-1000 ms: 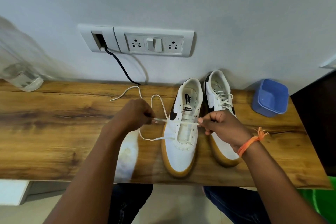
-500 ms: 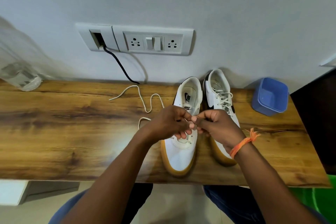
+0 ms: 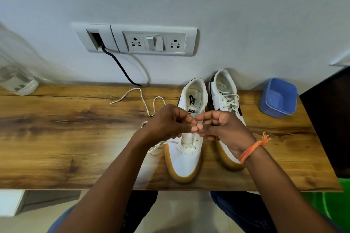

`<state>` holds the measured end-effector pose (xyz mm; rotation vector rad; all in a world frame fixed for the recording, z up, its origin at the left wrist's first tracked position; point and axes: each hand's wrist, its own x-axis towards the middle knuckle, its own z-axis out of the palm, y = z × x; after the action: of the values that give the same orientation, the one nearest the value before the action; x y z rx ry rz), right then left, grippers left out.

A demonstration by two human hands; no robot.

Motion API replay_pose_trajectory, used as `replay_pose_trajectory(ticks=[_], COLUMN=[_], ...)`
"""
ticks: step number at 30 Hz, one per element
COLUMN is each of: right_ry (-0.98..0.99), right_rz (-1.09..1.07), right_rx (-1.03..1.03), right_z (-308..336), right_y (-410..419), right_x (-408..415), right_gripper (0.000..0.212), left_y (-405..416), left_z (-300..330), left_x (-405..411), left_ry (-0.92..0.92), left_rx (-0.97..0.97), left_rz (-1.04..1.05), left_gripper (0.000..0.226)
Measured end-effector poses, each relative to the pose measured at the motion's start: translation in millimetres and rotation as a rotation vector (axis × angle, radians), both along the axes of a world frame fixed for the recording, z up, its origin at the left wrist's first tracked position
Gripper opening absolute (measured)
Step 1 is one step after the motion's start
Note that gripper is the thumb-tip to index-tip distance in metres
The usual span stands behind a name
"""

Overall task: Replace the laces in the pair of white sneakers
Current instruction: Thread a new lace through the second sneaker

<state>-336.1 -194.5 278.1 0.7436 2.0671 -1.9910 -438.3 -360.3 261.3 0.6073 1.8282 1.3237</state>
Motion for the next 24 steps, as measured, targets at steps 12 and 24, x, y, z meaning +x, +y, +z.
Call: replay_pose_trajectory(ticks=[12,24], right_ry=[-0.081,-0.174], right_rz=[0.047,0.361], right_rx=[0.487,0.683], right_z=[-15,-35], right_y=[5,2], right_x=[2,7], right_gripper=[0.004,0.007], left_y=[0,12], left_z=[-15,-25], left_x=[10,27], left_ry=[0.708,0.677], left_rx=[-0.453,-0.486], left_rz=[-0.112,-0.005], left_gripper=[0.011,0.014])
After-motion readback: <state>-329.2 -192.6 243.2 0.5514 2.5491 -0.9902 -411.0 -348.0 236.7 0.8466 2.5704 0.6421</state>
